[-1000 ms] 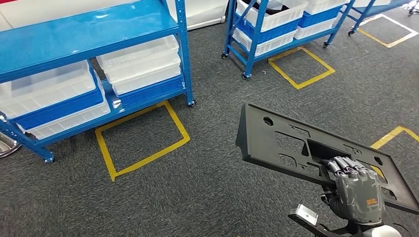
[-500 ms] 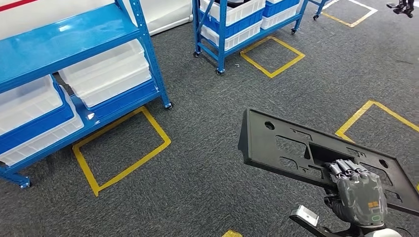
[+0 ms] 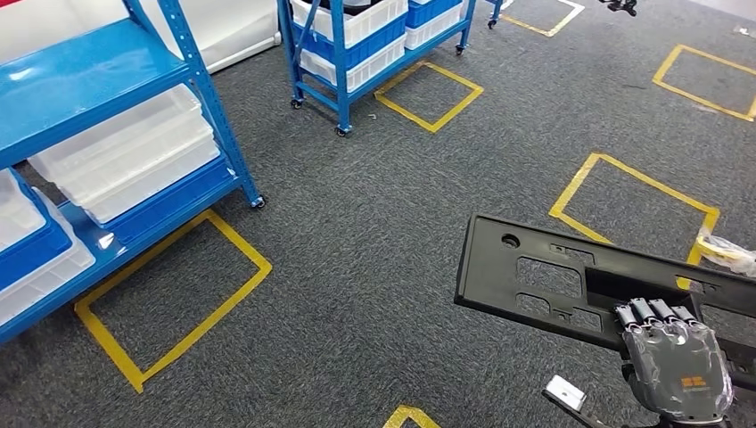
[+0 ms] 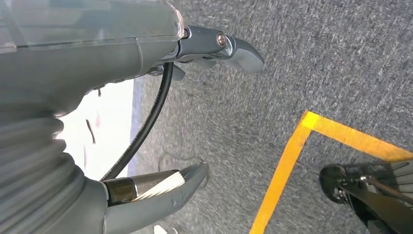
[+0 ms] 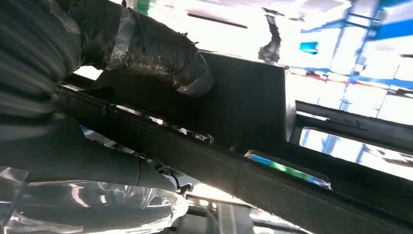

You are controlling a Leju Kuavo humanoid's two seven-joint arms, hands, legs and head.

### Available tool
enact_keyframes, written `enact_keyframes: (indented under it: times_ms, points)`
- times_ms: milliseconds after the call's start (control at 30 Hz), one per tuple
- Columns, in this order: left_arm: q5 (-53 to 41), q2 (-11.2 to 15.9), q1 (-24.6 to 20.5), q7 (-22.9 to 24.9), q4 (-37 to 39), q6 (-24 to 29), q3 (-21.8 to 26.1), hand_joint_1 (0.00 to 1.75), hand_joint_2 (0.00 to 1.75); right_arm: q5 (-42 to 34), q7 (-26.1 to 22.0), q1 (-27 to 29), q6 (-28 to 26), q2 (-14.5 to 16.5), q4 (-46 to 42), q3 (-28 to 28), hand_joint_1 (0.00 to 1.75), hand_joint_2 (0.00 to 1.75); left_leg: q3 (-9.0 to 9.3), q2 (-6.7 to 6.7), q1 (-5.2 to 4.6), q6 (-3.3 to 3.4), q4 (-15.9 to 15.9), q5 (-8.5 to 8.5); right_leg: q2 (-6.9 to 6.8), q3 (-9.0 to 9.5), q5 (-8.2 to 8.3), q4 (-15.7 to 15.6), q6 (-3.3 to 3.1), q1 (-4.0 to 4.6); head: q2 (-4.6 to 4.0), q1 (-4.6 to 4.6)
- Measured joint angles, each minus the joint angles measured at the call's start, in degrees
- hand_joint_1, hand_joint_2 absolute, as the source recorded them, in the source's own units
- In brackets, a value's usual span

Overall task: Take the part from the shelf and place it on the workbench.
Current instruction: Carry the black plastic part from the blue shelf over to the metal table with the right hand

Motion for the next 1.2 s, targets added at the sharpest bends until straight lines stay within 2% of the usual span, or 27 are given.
enact_keyframes:
  times_ms: [33,67,100,167,200,267,300,367,400,433,467,500,533,567,600,667,700,733,800,867,933,967,1000,1033,1067,1133,1200]
  points:
    - [-0.09,0.00,0.00,0.04,0.00,0.00,0.00,0.00,1.75,0.24,0.28,0.06,0.02,-0.11,0.02,0.00,1.75,1.75,0.01,0.73,0.00,-0.08,0.07,-0.09,-0.23,0.96,1.07,-1.34,0.13,-0.11,0.00,0.00]
    - [-0.18,-0.01,-0.01,0.07,0.00,-0.01,0.00,0.00,1.75,0.45,0.52,0.09,0.02,-0.25,0.03,0.00,1.75,1.75,0.03,1.39,0.01,-0.24,0.21,-0.23,-0.63,2.88,2.72,-4.48,0.24,-0.23,0.00,0.01]
    - [-0.22,-0.01,-0.03,0.07,0.00,-0.01,0.00,0.00,1.75,0.56,0.66,0.08,0.02,-0.39,0.03,0.00,1.75,1.75,0.06,2.00,0.00,-0.49,0.44,-0.44,-1.70,5.08,4.02,-8.35,0.29,-0.26,0.00,0.01]
    - [-0.22,0.03,-0.06,0.07,0.00,0.01,0.01,0.00,1.75,0.61,0.84,0.03,0.02,-0.62,0.05,0.00,1.75,1.75,0.02,3.02,-0.28,-1.11,1.03,-0.96,-3.33,7.93,5.36,-13.56,-0.11,0.00,0.00,-0.02]
    - [-0.22,0.05,-0.08,0.06,0.00,0.01,0.01,0.00,1.75,0.58,0.94,0.01,0.03,-0.72,0.06,0.00,1.75,1.75,0.08,3.47,-0.44,-1.37,1.20,-1.16,-3.67,8.26,5.31,-14.40,-0.45,0.19,0.00,-0.05]
    - [-0.21,0.07,-0.20,0.04,0.00,0.02,0.01,0.00,1.75,0.37,1.15,0.02,0.13,-0.95,0.07,-0.05,1.75,1.75,0.35,4.32,-0.52,-1.86,1.18,-1.32,-2.47,7.99,5.46,-14.37,-1.24,0.35,0.00,-0.09]
    - [-0.21,0.05,-0.26,0.04,0.00,0.02,0.01,0.00,1.75,0.24,1.21,0.05,0.24,-1.07,0.05,-0.15,1.75,1.75,0.35,3.95,-0.40,-2.16,1.42,-1.64,-1.93,7.90,5.58,-14.48,-1.56,0.31,0.00,-0.09]
    - [-0.19,0.04,-0.29,-0.02,0.00,0.02,0.01,0.00,1.75,0.01,1.27,-0.04,0.56,-1.26,0.01,-0.42,1.75,1.75,-0.79,1.45,-0.03,-2.66,4.27,-3.85,-0.91,7.79,5.86,-14.71,-2.32,0.17,0.00,-0.10]
    - [-0.16,0.05,-0.23,-0.04,0.00,0.02,0.01,0.00,1.75,-0.10,1.27,-0.08,0.72,-1.33,-0.01,-0.52,1.75,1.75,-2.19,-0.17,0.10,-2.77,7.37,-5.71,-0.45,7.73,5.94,-14.74,-2.59,0.21,0.00,-0.11]
    - [-0.13,0.05,-0.14,-0.06,0.00,0.02,0.01,0.00,1.75,-0.21,1.28,-0.13,0.86,-1.38,-0.02,-0.57,1.75,1.75,-4.04,-1.15,0.15,-2.78,11.32,-7.64,0.09,7.63,6.00,-14.73,-2.81,0.29,0.00,-0.12]
    - [-0.09,0.06,-0.04,-0.06,0.00,0.02,0.01,0.00,1.75,-0.30,1.29,-0.11,0.95,-1.39,-0.02,-0.57,1.75,1.75,-5.83,-1.56,0.14,-2.74,15.03,-9.05,0.69,7.56,6.03,-14.71,-2.92,0.41,0.00,-0.12]
    - [-0.07,0.07,0.08,-0.06,0.00,0.02,0.01,0.00,1.75,-0.37,1.29,-0.07,1.00,-1.39,-0.02,-0.57,1.75,1.75,-7.03,-1.72,0.13,-2.65,17.36,-9.44,1.37,7.54,6.05,-14.68,-2.98,0.53,0.00,-0.12]
    - [-0.05,0.07,0.19,-0.06,0.00,0.02,0.01,0.00,1.75,-0.40,1.29,-0.05,1.02,-1.39,-0.02,-0.57,1.75,1.75,-7.26,-1.81,0.13,-2.47,17.59,-8.64,2.12,7.56,6.07,-14.65,-3.02,0.63,0.00,-0.11]
    - [-0.05,0.07,0.24,-0.06,0.00,0.02,0.01,0.00,1.75,-0.41,1.28,-0.03,1.02,-1.39,-0.02,-0.57,1.75,1.75,-6.40,-2.03,0.12,-2.22,15.49,-6.80,2.87,7.64,6.07,-14.61,-3.02,0.70,0.00,-0.11]
    - [-0.05,0.08,0.30,-0.06,0.00,0.02,0.01,0.00,1.75,-0.41,1.28,-0.04,1.02,-1.39,-0.02,-0.58,1.75,1.75,-4.84,-2.80,0.10,-1.90,11.85,-4.44,3.60,7.72,6.07,-14.57,-3.02,0.73,0.00,-0.11]
    - [-0.05,0.17,0.30,-0.08,0.00,0.02,0.02,0.00,1.75,-0.41,1.28,-0.09,1.02,-1.40,-0.02,-0.59,1.75,1.75,-1.96,-5.74,0.11,-1.28,4.93,-1.51,4.90,7.59,6.13,-14.39,-2.80,0.75,0.00,-0.09]
    - [-0.05,0.22,0.29,-0.09,0.00,0.02,0.03,0.00,1.75,-0.41,1.31,-0.12,1.02,-1.41,-0.02,-0.59,1.75,1.75,-1.20,-6.83,0.07,-1.12,3.05,-1.09,5.51,7.35,6.26,-14.34,-2.52,0.67,0.00,-0.07]
    - [-0.04,0.27,0.25,-0.07,0.00,0.02,0.03,0.00,1.75,-0.41,1.34,-0.08,1.02,-1.42,-0.03,-0.61,1.75,1.75,-0.93,-7.22,-0.02,-1.02,2.33,-1.23,6.18,7.07,6.46,-14.37,-2.12,0.53,0.00,-0.06]
    - [-0.03,0.30,0.19,-0.03,0.00,0.05,0.04,0.00,1.75,-0.41,1.44,0.23,1.01,-1.46,-0.05,-0.72,1.75,1.75,-0.56,-5.94,-0.06,-0.72,1.54,-0.91,7.15,6.69,6.84,-14.53,-1.29,0.26,0.00,-0.05]
    - [-0.03,0.32,0.22,-0.01,0.00,0.10,0.05,0.00,1.75,-0.41,1.59,0.59,0.99,-1.56,-0.15,-1.05,1.75,1.75,-0.18,-4.40,0.10,-0.11,0.56,-0.31,4.99,5.76,5.64,-12.74,-0.86,0.43,0.00,0.02]
    - [-0.03,0.32,0.34,0.02,0.00,0.21,0.07,0.00,1.75,-0.43,1.75,0.76,0.99,-1.67,-0.35,-1.66,1.75,1.75,-0.08,-2.79,0.02,0.31,0.13,-0.07,1.58,2.87,2.16,-6.68,-0.60,0.60,0.00,0.09]
    - [-0.03,0.33,0.40,0.04,0.00,0.27,0.08,0.00,1.75,-0.49,1.78,0.88,1.00,-1.70,-0.44,-2.03,1.75,1.75,-0.14,-1.98,-0.09,0.41,0.16,-0.09,0.78,1.12,0.48,-3.00,-0.42,0.54,0.00,0.10]
    - [-0.03,0.33,0.42,0.04,0.00,0.31,0.09,0.00,1.75,-0.58,1.80,1.08,1.01,-1.70,-0.50,-2.40,1.75,1.75,-0.17,-1.17,-0.18,0.44,0.18,-0.15,0.40,-0.09,-0.41,-0.32,-0.23,0.42,0.00,0.10]
    - [-0.03,0.33,0.41,0.03,0.00,0.33,0.09,0.00,1.75,-0.69,1.79,1.33,1.03,-1.70,-0.58,-2.79,1.75,1.75,-0.16,-0.40,-0.24,0.43,0.21,-0.23,0.16,-0.33,-0.23,0.47,-0.09,0.30,0.00,0.10]
    - [-0.03,0.32,0.40,-0.01,0.00,0.33,0.10,0.00,1.75,-0.81,1.73,1.60,1.06,-1.70,-0.71,-3.22,1.75,1.75,-0.12,0.33,-0.26,0.36,0.27,-0.34,-0.13,0.56,0.91,-0.92,0.02,0.18,0.00,0.10]
    - [-0.04,0.32,0.36,-0.09,0.00,0.26,0.11,0.00,1.75,-1.04,1.46,1.97,1.16,-1.69,-1.14,-4.20,1.75,1.75,0.11,1.62,-0.30,-0.01,0.48,-0.74,-2.06,4.80,4.12,-8.39,0.03,0.13,0.00,0.10]
    - [-0.05,0.34,0.35,-0.15,0.00,0.10,0.14,0.00,1.75,-1.30,1.04,2.31,1.31,-1.66,-1.58,-5.17,1.75,1.75,0.37,2.67,-0.57,-0.60,0.81,-1.25,-3.72,7.88,5.73,-14.01,-0.55,0.46,0.00,0.07]
